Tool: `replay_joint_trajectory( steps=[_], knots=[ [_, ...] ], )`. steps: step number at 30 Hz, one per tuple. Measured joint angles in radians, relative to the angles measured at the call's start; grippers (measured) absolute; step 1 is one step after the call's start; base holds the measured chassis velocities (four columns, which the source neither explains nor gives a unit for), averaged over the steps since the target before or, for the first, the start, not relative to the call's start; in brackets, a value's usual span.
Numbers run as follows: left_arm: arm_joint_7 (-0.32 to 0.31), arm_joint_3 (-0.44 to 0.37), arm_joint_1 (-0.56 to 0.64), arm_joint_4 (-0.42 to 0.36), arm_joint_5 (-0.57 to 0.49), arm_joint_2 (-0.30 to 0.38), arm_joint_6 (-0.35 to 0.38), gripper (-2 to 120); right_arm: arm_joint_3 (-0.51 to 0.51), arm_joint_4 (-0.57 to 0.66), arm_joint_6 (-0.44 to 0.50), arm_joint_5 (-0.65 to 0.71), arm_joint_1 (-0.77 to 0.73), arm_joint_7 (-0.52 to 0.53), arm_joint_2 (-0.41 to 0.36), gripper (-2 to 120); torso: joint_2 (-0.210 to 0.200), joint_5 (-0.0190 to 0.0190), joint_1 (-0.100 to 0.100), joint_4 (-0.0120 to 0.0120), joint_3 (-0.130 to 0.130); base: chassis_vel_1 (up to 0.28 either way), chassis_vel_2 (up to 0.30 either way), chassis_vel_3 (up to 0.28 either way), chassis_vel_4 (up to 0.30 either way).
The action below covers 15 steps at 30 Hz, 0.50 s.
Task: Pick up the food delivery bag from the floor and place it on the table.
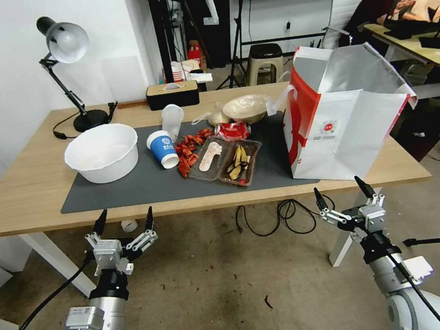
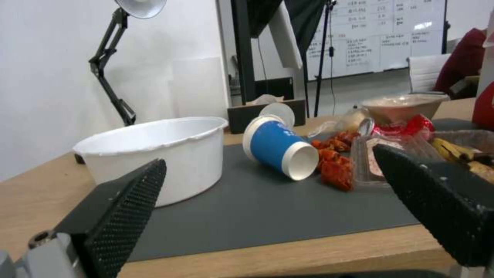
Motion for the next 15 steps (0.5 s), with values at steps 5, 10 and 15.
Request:
replay_joint_trajectory(
  steps=[5,10,15],
  knots=[
    [0.000,0.000,0.000,0.000,0.000,0.000,0.000,100,0.000,0.000,0.000,0.000,0.000,0.000,0.000,100,0.000,0.0000,0.000,0.0000,0.000,0.000,0.000,0.000,0.000],
    [0.000,0.000,0.000,0.000,0.001,0.000,0.000,100,0.000,0.000,-0.001,0.000,0.000,0.000,0.000,100,0.000,0.0000,0.000,0.0000,0.000,0.000,0.000,0.000,0.000],
    [0.001,0.000,0.000,0.000,0.001,0.000,0.000,100,0.001,0.000,-0.001,0.000,0.000,0.000,0.000,100,0.000,0.0000,0.000,0.0000,0.000,0.000,0.000,0.000,0.000]
  ],
)
